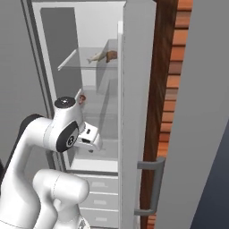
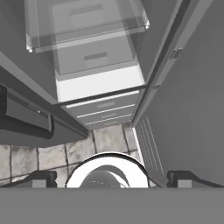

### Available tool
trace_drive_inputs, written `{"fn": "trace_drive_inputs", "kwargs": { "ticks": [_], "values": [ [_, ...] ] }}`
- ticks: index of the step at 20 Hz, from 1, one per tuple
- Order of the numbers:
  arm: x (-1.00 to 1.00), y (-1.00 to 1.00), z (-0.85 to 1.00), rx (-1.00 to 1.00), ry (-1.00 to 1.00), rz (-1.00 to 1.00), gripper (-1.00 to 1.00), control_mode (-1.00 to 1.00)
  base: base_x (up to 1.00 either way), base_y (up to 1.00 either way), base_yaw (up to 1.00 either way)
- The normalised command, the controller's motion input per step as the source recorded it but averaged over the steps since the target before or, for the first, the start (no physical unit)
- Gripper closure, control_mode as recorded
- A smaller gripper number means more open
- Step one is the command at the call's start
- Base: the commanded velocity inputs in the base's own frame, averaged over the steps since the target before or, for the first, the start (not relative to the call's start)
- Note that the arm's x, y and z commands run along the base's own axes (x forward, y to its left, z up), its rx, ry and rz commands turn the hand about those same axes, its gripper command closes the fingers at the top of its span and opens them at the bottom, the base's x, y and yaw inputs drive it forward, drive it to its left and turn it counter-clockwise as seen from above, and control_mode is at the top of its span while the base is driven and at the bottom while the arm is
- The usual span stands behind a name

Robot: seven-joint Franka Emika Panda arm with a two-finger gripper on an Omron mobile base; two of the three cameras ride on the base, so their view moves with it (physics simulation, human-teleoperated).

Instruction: Gather the mushroom and lime from the fridge and place them on a tray on the dining counter. Then gather the chicken drumstick and fish from the fridge and place them on the other tray.

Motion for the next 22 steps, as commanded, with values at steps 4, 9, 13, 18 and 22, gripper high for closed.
{"fn": "trace_drive_inputs", "kwargs": {
  "ticks": [4,9,13,18,22],
  "values": [
    [0.00,0.00,0.00,0.00,0.00,0.00,-1.00,1.00,0.20,-0.06,0.05],
    [0.00,0.00,0.00,0.00,0.00,0.00,-1.00,1.00,0.00,0.00,0.00],
    [0.00,0.00,0.00,0.00,0.00,0.00,-1.00,1.00,0.00,0.00,0.00],
    [0.00,0.00,0.00,0.00,0.00,0.00,-1.00,1.00,0.00,0.00,0.00],
    [0.00,0.00,0.00,0.00,0.00,0.00,-1.00,1.00,0.00,0.00,0.00]
  ]
}}
